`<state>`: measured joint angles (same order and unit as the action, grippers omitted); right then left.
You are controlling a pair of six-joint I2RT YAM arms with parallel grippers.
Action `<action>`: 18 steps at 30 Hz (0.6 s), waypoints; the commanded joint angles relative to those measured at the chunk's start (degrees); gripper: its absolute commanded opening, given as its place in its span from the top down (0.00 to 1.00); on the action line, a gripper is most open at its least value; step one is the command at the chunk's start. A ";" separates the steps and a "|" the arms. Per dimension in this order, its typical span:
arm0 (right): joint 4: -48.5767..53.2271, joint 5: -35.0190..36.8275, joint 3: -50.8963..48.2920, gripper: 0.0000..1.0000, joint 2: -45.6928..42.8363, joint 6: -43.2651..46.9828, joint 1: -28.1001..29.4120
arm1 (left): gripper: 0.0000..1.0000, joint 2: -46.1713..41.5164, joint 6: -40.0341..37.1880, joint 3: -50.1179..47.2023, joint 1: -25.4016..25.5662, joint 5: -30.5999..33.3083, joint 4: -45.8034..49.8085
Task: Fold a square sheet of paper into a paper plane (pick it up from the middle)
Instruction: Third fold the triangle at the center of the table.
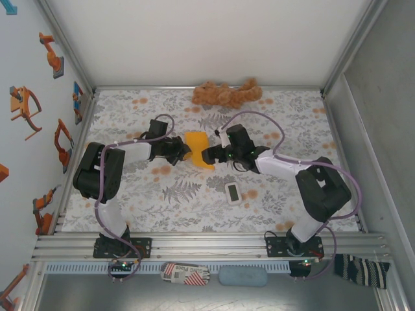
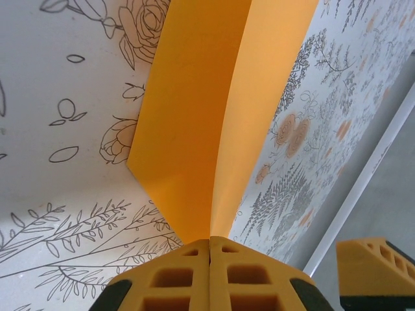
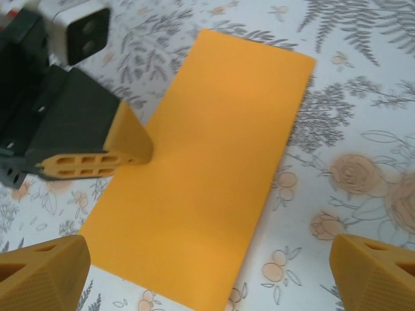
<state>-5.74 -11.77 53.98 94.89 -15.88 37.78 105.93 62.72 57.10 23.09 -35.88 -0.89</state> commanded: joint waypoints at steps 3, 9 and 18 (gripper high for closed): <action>-0.43 3.21 1.28 0.14 -0.49 13.94 5.05 | 0.94 -1.95 0.87 0.72 -0.33 -0.65 0.89; -0.71 1.98 2.50 0.20 2.75 20.41 8.45 | 0.94 -1.95 0.83 1.09 -0.37 -0.77 1.45; -5.22 3.63 2.36 0.30 8.32 26.43 8.98 | 0.94 -1.62 0.94 1.05 -0.29 -0.87 1.26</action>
<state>-8.47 -8.99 55.13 101.97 6.20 46.65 105.93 62.96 57.10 23.09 -35.90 -0.56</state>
